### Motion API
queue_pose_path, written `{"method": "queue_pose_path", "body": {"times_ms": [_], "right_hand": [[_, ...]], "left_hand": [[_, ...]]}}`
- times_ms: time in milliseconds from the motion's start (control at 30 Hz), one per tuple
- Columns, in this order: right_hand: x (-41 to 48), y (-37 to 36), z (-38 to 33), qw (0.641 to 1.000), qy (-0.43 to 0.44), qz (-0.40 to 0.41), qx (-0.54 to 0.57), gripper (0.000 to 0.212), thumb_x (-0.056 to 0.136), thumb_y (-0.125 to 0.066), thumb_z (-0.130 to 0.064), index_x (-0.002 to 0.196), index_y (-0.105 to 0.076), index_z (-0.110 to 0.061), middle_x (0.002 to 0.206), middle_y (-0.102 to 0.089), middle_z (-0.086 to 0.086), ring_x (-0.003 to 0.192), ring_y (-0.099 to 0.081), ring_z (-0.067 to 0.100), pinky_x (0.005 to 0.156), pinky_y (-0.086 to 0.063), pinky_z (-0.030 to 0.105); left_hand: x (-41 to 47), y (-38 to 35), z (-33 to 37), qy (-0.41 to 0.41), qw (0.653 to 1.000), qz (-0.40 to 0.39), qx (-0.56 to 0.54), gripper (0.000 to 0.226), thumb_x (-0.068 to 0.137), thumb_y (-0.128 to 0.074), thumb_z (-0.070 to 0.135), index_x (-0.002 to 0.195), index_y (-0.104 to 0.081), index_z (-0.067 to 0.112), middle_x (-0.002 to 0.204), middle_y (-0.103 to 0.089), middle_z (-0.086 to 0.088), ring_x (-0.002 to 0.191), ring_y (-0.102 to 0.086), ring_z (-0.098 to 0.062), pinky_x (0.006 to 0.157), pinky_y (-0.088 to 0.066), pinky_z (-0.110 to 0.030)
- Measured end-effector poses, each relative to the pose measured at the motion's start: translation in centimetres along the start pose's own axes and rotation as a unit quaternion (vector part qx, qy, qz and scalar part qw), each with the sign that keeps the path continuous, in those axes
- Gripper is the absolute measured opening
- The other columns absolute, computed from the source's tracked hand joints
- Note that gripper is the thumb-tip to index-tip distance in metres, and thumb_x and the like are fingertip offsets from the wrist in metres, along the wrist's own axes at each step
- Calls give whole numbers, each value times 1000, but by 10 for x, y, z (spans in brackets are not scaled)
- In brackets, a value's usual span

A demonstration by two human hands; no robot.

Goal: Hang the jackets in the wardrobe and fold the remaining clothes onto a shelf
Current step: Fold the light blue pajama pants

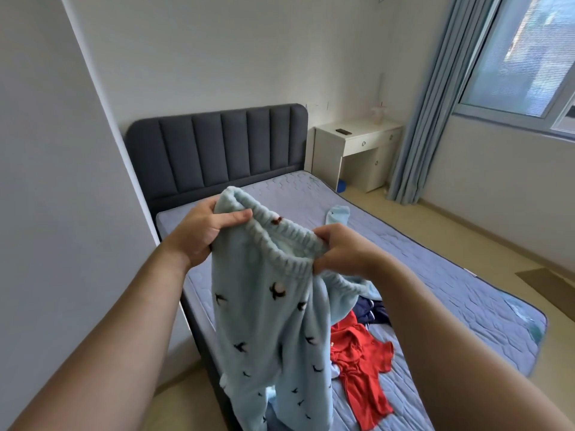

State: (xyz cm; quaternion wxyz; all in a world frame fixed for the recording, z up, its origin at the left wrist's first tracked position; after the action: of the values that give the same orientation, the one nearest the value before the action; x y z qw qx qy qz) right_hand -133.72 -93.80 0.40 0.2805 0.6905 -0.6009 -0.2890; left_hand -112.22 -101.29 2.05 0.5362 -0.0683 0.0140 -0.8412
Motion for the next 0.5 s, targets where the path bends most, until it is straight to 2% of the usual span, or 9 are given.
{"method": "queue_pose_path", "body": {"times_ms": [33,100,167,233,333,400,433,500], "right_hand": [[1,3,1,997,6,12,-82,19,66,-79,-15,75,-65,-25,72,-64,-11,69,-56,5,63,-47,29],[1,10,1,967,9,40,-253,16,69,-77,-25,77,-63,-25,80,-63,-8,81,-54,13,69,-50,36],[-3,13,5,947,-22,53,-315,12,72,-73,-25,79,-63,-26,75,-63,-7,74,-60,17,64,-57,38],[-6,12,13,949,-47,50,-308,14,75,-68,-16,80,-62,-27,70,-64,-8,63,-65,15,55,-57,35],[-12,2,15,981,-37,19,-190,26,73,-57,1,78,-63,-24,71,-66,-5,62,-64,11,50,-51,30],[-19,-1,7,990,-2,34,-133,30,68,-48,5,67,-59,-22,67,-60,-6,64,-56,10,53,-46,30],[-22,-3,2,992,17,45,-115,30,67,-46,6,64,-59,-20,66,-61,-4,66,-55,11,56,-48,34],[-28,-12,-12,992,54,49,-107,29,65,-45,8,70,-65,-13,75,-66,4,75,-60,19,68,-54,43]], "left_hand": [[-1,-2,-1,1,1000,-12,5,32,70,-88,28,94,-76,11,97,-74,-15,91,-72,-29,77,-61,-35],[-4,-10,-5,9,998,-50,29,39,69,-89,35,97,-75,11,98,-74,-15,92,-72,-28,77,-61,-34],[-7,-19,-11,14,994,-88,60,47,67,-91,45,98,-75,13,99,-75,-14,92,-72,-26,77,-60,-32],[-9,-23,-14,20,989,-116,91,53,63,-93,47,98,-74,13,99,-74,-13,91,-72,-25,76,-60,-32],[-13,-25,-24,53,975,-173,130,50,66,-95,32,105,-74,9,106,-74,-18,97,-72,-29,83,-60,-37],[-18,-26,-36,91,960,-222,148,45,71,-90,14,111,-72,4,112,-72,-22,102,-71,-31,89,-58,-39],[-20,-27,-43,109,955,-233,150,43,72,-88,6,111,-71,0,113,-72,-24,102,-70,-32,91,-58,-40],[-19,-26,-55,121,956,-216,157,38,74,-85,-2,109,-70,-5,111,-71,-26,100,-69,-32,94,-58,-43]]}}
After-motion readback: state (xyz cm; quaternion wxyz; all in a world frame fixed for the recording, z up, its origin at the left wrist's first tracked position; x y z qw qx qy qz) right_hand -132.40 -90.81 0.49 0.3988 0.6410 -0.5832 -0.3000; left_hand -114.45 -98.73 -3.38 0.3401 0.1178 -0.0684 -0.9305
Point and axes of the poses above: each hand's wrist, its own x-axis towards the middle knuckle, its own y-axis out of the back of the hand, z = x × y, the point moved 9 cm from there along x, towards the middle knuckle
